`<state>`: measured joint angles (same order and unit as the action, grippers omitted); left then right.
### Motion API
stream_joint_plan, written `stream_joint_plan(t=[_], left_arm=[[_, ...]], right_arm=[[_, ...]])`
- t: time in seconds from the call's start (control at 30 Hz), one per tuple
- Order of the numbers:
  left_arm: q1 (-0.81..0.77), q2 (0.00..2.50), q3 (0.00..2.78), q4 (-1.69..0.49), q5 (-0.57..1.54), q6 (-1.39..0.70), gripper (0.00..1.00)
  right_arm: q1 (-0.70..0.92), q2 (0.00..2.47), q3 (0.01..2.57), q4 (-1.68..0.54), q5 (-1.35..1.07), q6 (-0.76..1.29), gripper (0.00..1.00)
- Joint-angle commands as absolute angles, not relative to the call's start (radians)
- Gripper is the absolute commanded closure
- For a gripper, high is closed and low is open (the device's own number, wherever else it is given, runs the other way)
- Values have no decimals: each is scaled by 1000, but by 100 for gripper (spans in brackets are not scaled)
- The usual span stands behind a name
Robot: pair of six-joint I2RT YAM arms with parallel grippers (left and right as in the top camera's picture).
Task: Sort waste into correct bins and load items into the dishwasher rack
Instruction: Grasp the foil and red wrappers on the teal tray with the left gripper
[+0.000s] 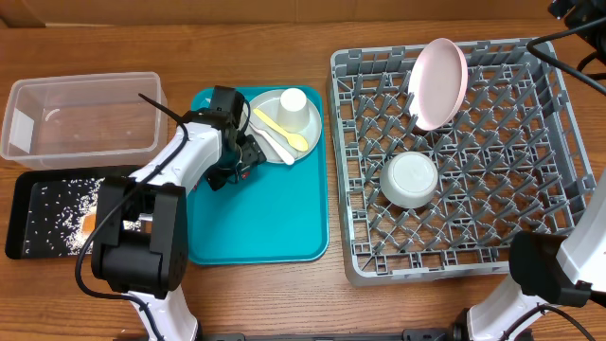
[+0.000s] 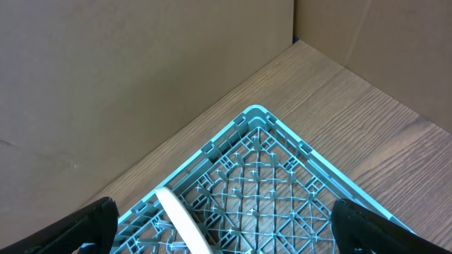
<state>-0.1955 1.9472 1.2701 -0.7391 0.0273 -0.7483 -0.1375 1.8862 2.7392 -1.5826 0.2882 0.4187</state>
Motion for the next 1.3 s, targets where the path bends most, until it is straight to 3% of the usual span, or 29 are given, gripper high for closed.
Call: stream_joint_plan(t=[0.0, 0.23, 0.3, 0.5, 0.87, 1.07, 1.27], left_arm=[[-196, 1957, 1270, -727, 13, -710, 17], [-197, 1957, 1270, -740, -4, -710, 39], [-197, 1957, 1270, -750, -4, -710, 57], [-197, 1954, 1271, -807, -4, -710, 96], [-197, 1861, 1311, -969, 83, -677, 96], [-197, 1678, 1328, -976, 217, -620, 96], [-183, 1502, 1344, -926, 173, -628, 96]], right_arm=[[-140, 1886, 2736, -1578, 298, 423, 0], [-140, 1886, 2736, -1578, 299, 423, 0], [-140, 1886, 2736, -1578, 299, 423, 0], [-140, 1886, 2736, -1578, 298, 423, 0], [-140, 1886, 2736, -1578, 298, 423, 0], [-140, 1886, 2736, -1578, 298, 423, 0], [-140, 1886, 2736, -1578, 299, 423, 0]])
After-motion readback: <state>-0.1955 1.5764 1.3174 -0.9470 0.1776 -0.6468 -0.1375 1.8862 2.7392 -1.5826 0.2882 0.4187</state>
